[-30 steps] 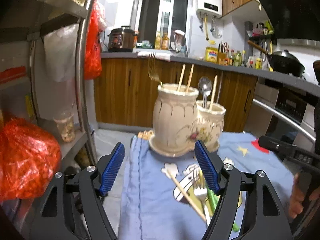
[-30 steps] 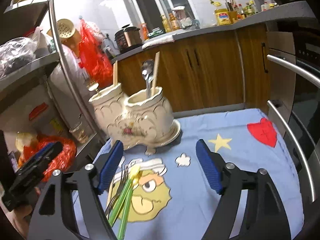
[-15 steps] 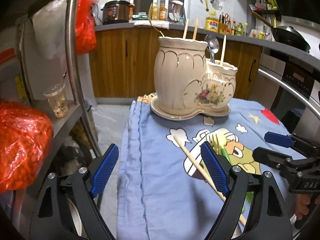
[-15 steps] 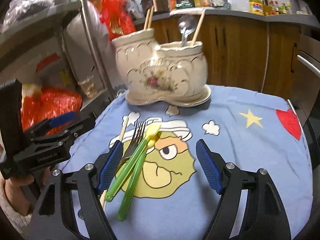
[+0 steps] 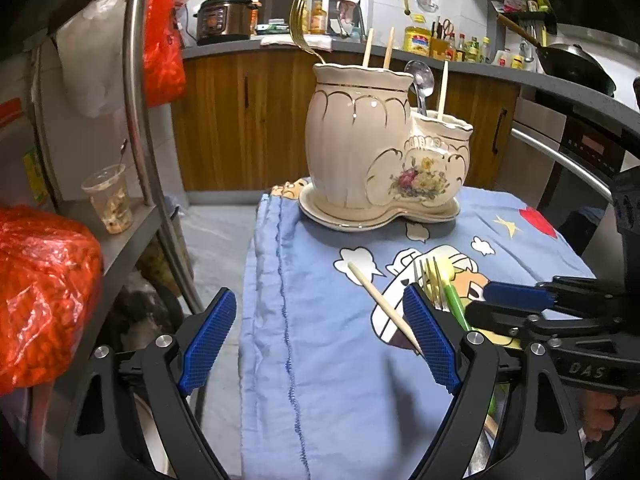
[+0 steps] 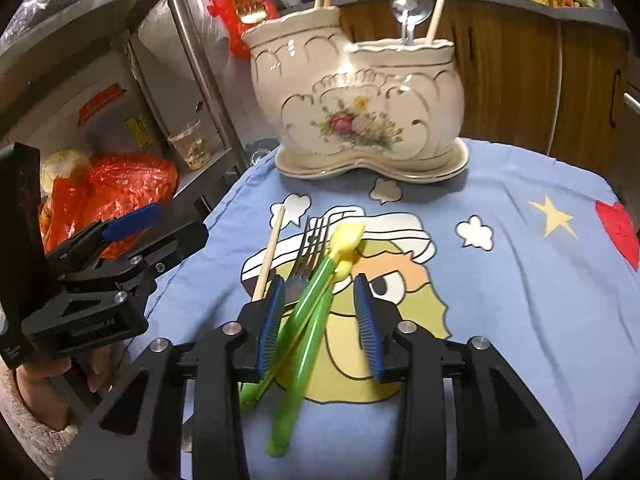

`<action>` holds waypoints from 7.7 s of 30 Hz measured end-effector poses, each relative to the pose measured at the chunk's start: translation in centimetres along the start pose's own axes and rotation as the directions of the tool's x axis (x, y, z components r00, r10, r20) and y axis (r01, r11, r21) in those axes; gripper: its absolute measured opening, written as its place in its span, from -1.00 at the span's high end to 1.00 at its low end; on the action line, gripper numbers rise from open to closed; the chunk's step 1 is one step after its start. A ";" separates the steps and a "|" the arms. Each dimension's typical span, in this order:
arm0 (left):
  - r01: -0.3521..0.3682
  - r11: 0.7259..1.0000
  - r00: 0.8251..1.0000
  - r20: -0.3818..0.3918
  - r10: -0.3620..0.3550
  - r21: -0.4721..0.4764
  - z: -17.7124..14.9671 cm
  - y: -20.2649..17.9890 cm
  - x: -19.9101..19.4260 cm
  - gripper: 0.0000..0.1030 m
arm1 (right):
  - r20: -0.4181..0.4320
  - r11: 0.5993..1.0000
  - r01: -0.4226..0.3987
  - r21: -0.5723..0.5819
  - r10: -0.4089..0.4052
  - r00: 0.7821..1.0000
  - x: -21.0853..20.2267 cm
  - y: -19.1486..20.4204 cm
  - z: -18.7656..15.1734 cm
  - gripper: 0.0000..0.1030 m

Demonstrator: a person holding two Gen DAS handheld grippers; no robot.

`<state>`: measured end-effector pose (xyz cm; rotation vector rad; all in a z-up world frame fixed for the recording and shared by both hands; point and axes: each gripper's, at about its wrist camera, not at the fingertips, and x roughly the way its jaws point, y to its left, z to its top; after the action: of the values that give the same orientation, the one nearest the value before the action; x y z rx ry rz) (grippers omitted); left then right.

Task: Organize utensils

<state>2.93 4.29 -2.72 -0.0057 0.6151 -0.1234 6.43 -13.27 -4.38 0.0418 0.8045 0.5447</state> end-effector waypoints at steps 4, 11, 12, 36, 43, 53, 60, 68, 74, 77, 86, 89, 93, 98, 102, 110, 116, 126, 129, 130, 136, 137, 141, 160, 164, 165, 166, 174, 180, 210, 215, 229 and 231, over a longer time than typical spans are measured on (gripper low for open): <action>0.006 1.000 1.000 -0.004 -0.006 0.011 -0.1 -0.2 0.0 -0.66 | -0.028 1.000 0.019 -0.010 -0.019 0.999 0.9 0.4 0.0 0.49; 0.010 1.000 1.000 -0.007 -0.009 0.024 -0.1 -0.7 0.2 -0.66 | -0.046 0.999 0.033 -0.006 -0.033 0.998 1.8 0.5 0.3 0.58; 0.011 1.000 1.000 -0.009 -0.011 0.025 -0.1 -0.7 0.2 -0.66 | -0.037 1.000 0.029 0.008 -0.029 0.999 1.7 0.3 0.4 0.71; 0.148 0.973 0.977 -0.181 -0.115 0.180 -2.0 -6.9 1.1 0.11 | 0.073 0.993 0.013 0.114 -0.021 0.997 -3.2 -4.5 0.4 0.83; 0.154 0.972 0.971 -0.211 -0.115 0.180 -2.2 -7.0 1.4 0.45 | 0.074 0.993 0.010 0.119 -0.019 0.997 -3.3 -4.6 0.4 0.83; 0.166 0.972 0.965 -0.228 -0.126 0.165 -2.2 -6.7 1.6 0.67 | 0.071 0.992 0.016 0.123 -0.025 0.997 -3.4 -4.7 0.4 0.83; 0.186 0.972 0.962 -0.228 -0.150 0.145 -2.0 -6.1 1.1 0.86 | 0.031 0.994 0.066 0.090 -0.069 0.997 -2.8 -4.5 0.3 0.83; 0.202 0.970 0.968 -0.180 -0.177 0.136 -1.4 -6.1 0.4 0.89 | -0.049 0.996 0.078 0.050 -0.075 0.996 -1.6 -4.1 -0.4 0.83; 0.205 0.973 0.970 -0.156 -0.187 0.108 -0.8 -5.3 0.2 0.89 | -0.062 0.994 0.112 0.006 -0.112 0.992 -0.9 -3.5 -0.3 0.78; 0.208 0.973 0.970 -0.153 -0.191 0.104 -0.7 -5.0 0.2 0.89 | -0.066 0.990 0.142 -0.026 -0.143 0.987 -0.2 -3.3 0.0 0.57; 0.234 0.970 0.967 -0.123 -0.225 0.061 0.2 -3.7 -0.5 0.89 | -0.030 0.992 0.129 -0.003 -0.129 0.991 -0.3 -3.7 0.7 0.82; 0.246 0.967 0.967 -0.091 -0.240 0.061 1.1 -3.6 -1.4 0.89 | 0.011 0.995 0.095 0.032 -0.095 0.995 -1.4 -4.0 1.2 0.82; 0.265 0.962 0.964 -0.040 -0.263 0.063 2.6 -3.1 -2.8 0.89 | 0.092 0.996 0.004 0.089 -0.013 0.996 -3.5 -4.4 2.4 0.82; 0.274 0.960 0.961 0.035 -0.276 0.056 4.7 -2.1 -3.9 0.89 | 0.190 0.996 -0.036 0.083 0.020 0.982 -6.0 -4.1 4.6 0.82; 0.298 0.953 0.951 0.067 -0.301 0.042 5.4 -1.3 -3.9 0.89 | 0.223 0.997 -0.055 0.051 0.042 0.974 -6.2 -3.5 5.4 0.82; 0.308 0.950 0.946 0.088 -0.311 0.047 6.0 -0.9 -4.1 0.89 | 0.220 0.995 -0.077 0.063 0.061 0.974 -5.4 -4.3 5.7 0.82; 0.333 0.941 0.932 0.126 -0.338 0.062 8.5 -0.4 -6.0 0.89 | 0.309 0.996 -0.076 0.041 0.059 0.949 -6.9 -3.8 9.0 0.82; 0.316 0.944 0.915 0.233 -0.329 0.093 17.8 -0.4 -8.4 0.89 | 0.526 0.995 -0.081 0.050 0.042 0.849 -5.5 -5.1 17.2 0.82; 0.271 0.957 0.925 0.245 -0.290 0.106 19.6 -0.7 -7.6 0.89 | 0.581 0.992 -0.101 0.070 0.042 0.813 -4.6 -6.1 18.0 0.82; 0.254 0.961 0.930 0.246 -0.274 0.111 19.9 -0.9 -7.2 0.89 | 0.590 0.991 -0.106 0.078 0.040 0.806 -4.4 -6.4 18.2 0.82; 0.176 0.975 0.954 0.222 -0.202 0.133 20.7 -1.3 -2.7 0.89 | 0.582 0.986 -0.108 0.126 0.015 0.813 -1.2 -8.0 18.7 0.82; 0.177 0.976 0.955 0.216 -0.202 0.129 20.6 -1.2 -2.3 0.89 | 0.583 0.987 -0.098 0.127 0.006 0.813 -0.8 -8.1 18.5 0.82; 0.193 0.974 0.958 0.193 -0.213 0.118 20.2 -0.6 -0.5 0.89 | 0.588 0.996 -0.036 0.081 -0.018 0.809 0.2 -7.3 17.9 0.82; 0.221 0.966 0.971 0.057 -0.231 0.135 17.2 -1.0 3.4 0.89 | 0.504 0.989 0.081 -0.124 -0.007 0.863 1.1 -5.6 14.6 0.82; 0.224 0.965 0.972 0.039 -0.231 0.135 16.8 -1.2 3.7 0.89 | 0.471 0.993 0.058 -0.102 -0.003 0.882 0.7 -6.2 14.1 0.82; 0.223 0.965 0.973 0.035 -0.230 0.137 16.7 -1.2 3.8 0.89 | 0.459 0.994 0.045 -0.096 0.004 0.888 0.7 -6.3 13.9 0.82; 0.223 0.965 0.973 0.030 -0.229 0.140 16.7 -1.3 3.9 0.89 | 0.452 0.995 0.040 -0.093 0.006 0.892 0.7 -6.4 13.8 0.82; 0.203 0.966 0.979 0.002 -0.206 0.160 16.4 -2.0 4.6 0.89 | 0.412 0.996 0.014 -0.086 0.023 0.911 1.1 -6.4 13.5 0.81; 0.203 0.967 0.979 -0.012 -0.204 0.156 16.3 -2.0 5.0 0.89 | 0.410 0.997 -0.013 -0.073 0.041 0.911 0.2 -6.5 13.4 0.30; 0.006 1.000 1.000 -0.003 -0.006 0.001 4.9 -3.5 -2.2 -0.71 | 0.373 0.956 0.078 0.283 -0.185 0.909 -8.4 -6.3 1.3 -0.88; -0.061 0.998 0.998 -0.008 0.061 0.010 2.6 -3.1 -1.3 -0.76 | 0.312 0.965 0.123 0.230 -0.193 0.930 -6.8 -6.0 0.8 -0.89; -0.045 0.998 0.996 -0.076 0.049 0.047 0.3 -2.4 1.4 -0.77 | 0.169 0.976 0.209 -0.059 -0.197 0.966 -2.8 -1.5 -0.3 -0.88; -0.050 0.998 0.995 -0.086 0.054 0.041 0.2 -2.1 1.5 -0.77 | 0.152 0.978 0.196 -0.071 -0.183 0.971 -2.5 -1.3 -0.4 -0.88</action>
<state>4.04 2.05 -3.37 0.0537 0.6990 -0.0857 5.34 -15.59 -3.27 -0.0738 0.6351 0.3898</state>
